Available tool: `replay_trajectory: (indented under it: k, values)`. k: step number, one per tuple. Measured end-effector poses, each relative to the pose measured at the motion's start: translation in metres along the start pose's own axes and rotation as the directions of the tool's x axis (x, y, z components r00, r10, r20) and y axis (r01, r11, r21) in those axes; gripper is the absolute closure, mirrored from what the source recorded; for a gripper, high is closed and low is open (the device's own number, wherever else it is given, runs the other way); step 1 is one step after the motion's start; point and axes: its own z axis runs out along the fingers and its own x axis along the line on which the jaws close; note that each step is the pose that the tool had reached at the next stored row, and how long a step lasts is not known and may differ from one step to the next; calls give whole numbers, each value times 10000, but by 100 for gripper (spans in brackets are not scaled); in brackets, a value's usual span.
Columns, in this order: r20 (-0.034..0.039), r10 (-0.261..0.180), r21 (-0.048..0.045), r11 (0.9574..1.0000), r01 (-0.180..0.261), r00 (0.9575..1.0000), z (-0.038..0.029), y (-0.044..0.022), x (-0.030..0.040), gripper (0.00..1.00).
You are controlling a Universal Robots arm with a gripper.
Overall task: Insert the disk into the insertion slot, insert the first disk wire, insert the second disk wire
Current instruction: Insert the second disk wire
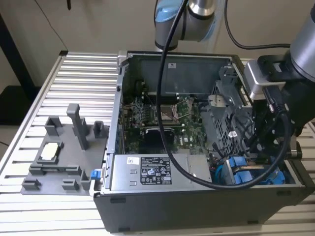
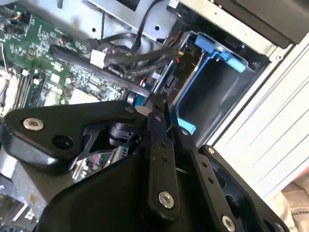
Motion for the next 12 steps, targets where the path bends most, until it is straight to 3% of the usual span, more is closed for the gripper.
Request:
replay_trajectory:
  k: [5, 8, 12]
  values:
    - [-17, 48, -395, 9992, -49, 10000, 12, -87, 18, 84]
    - [13, 64, -511, 9987, -63, 10000, 22, -114, 39, 84]
    - [143, 89, -657, 9978, -79, 9999, 38, -138, 53, 84]
